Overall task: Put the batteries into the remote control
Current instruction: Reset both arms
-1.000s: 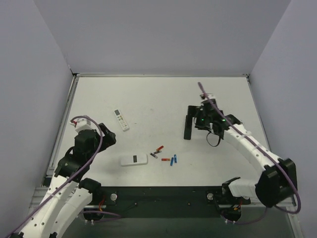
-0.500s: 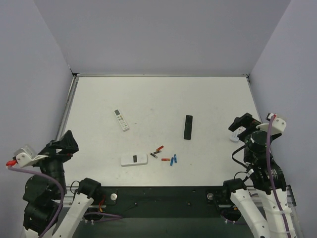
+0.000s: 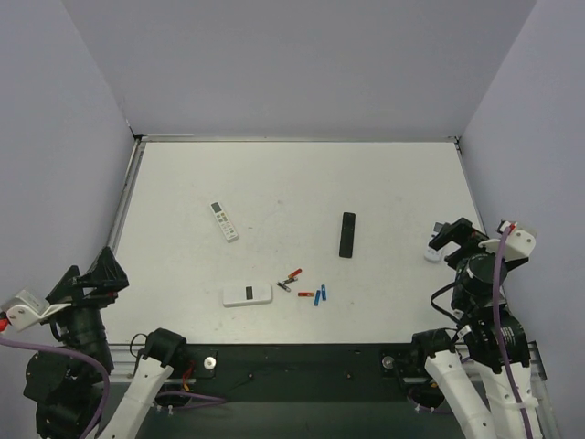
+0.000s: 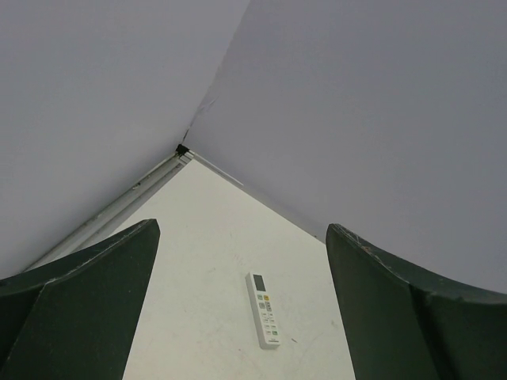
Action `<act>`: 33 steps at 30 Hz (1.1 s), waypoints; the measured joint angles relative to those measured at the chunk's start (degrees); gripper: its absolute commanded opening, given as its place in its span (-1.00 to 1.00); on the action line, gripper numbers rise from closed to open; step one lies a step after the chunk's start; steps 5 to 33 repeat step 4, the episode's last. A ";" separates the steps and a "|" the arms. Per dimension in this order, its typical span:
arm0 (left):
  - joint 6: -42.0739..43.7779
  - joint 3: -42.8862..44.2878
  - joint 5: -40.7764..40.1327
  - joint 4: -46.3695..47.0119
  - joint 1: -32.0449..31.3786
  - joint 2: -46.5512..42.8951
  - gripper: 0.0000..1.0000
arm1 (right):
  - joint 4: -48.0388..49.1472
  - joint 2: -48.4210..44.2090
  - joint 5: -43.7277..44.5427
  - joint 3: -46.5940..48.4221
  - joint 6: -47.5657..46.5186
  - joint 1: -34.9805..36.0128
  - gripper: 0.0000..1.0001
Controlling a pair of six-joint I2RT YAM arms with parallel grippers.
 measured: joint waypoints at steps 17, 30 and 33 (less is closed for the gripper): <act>0.17 -0.26 0.09 0.22 0.00 0.09 0.95 | 0.02 -0.94 0.48 -0.31 -0.66 0.00 1.00; 0.17 -0.26 0.09 0.22 0.00 0.09 0.95 | 0.02 -0.94 0.48 -0.31 -0.66 0.00 1.00; 0.17 -0.26 0.09 0.22 0.00 0.09 0.95 | 0.02 -0.94 0.48 -0.31 -0.66 0.00 1.00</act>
